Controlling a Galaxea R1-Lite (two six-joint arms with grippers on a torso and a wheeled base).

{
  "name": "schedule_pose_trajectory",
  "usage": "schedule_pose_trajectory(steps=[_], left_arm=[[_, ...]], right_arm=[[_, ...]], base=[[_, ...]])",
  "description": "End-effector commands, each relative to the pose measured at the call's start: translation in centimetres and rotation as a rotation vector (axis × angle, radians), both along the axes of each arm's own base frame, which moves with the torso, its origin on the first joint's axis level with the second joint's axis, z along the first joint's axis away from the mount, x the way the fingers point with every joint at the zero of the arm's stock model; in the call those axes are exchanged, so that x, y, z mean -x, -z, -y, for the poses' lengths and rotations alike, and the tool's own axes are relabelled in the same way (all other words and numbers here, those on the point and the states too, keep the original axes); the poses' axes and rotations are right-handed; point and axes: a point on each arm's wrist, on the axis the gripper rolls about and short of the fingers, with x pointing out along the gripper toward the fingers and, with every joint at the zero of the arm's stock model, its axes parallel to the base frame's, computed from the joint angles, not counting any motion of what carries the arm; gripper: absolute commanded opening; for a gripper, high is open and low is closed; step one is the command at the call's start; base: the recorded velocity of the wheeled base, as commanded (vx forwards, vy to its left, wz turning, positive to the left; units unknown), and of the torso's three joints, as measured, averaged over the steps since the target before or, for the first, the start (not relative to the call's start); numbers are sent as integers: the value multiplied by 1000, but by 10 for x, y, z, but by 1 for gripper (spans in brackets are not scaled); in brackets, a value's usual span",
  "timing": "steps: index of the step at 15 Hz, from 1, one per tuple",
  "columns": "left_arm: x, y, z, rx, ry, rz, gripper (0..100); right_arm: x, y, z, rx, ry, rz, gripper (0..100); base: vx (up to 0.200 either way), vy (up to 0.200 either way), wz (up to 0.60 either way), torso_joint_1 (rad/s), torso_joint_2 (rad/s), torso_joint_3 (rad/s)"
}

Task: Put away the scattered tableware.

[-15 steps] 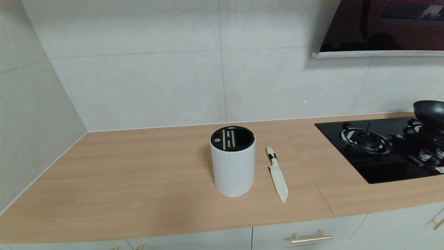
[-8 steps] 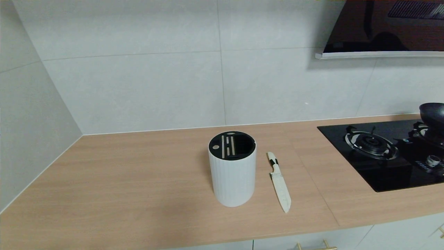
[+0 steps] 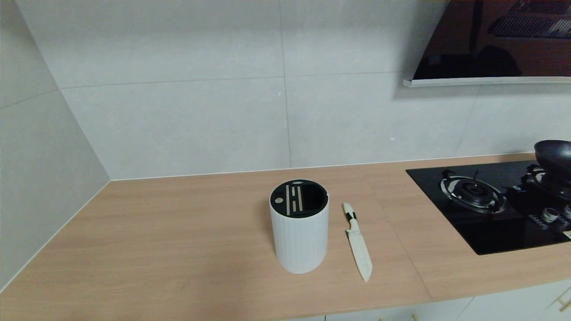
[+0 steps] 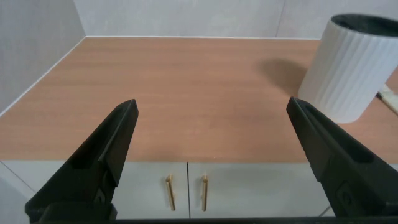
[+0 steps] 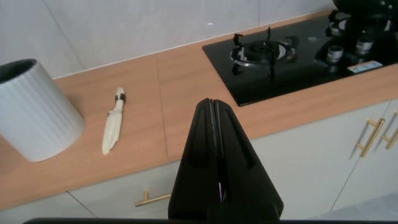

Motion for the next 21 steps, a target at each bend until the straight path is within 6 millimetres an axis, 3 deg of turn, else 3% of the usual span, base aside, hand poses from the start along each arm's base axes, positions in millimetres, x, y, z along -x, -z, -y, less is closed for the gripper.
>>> schedule_pose_trajectory(steps=[1,4,21], left_arm=[[0,0,0,1,-1,0,100],[0,0,0,-1,-1,0,100],[0,0,0,-11,1,-1,100]], right_arm=[[0,0,0,2,-1,-2,0],[0,0,0,-1,8,0,0],[0,0,0,4,-14,0,0]], base=[[0,0,0,41,-66,-36],[0,0,600,10,-19,-12],[0,0,0,-41,88,48]])
